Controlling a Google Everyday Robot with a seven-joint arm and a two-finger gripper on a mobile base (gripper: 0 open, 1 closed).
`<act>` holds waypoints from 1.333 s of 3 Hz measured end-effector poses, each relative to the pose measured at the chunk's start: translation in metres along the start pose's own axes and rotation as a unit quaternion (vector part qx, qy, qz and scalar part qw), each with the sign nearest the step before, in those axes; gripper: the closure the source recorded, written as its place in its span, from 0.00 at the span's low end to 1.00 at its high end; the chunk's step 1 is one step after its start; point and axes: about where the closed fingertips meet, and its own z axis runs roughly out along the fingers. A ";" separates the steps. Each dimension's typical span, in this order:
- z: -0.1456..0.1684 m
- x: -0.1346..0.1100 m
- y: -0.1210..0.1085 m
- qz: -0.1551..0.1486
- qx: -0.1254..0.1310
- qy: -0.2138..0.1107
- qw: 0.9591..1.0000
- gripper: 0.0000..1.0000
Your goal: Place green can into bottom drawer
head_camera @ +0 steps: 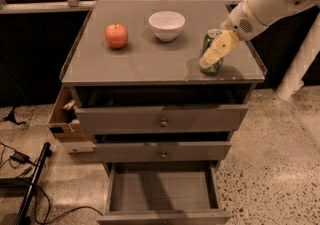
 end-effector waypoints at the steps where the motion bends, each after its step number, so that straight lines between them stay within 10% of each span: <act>1: 0.018 -0.009 0.001 -0.013 0.000 -0.024 1.000 0.00; 4: 0.026 -0.016 -0.002 -0.026 0.010 -0.036 0.999 0.63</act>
Offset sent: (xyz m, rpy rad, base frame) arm 0.0304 0.0298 -0.0211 0.0431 -0.1557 0.0397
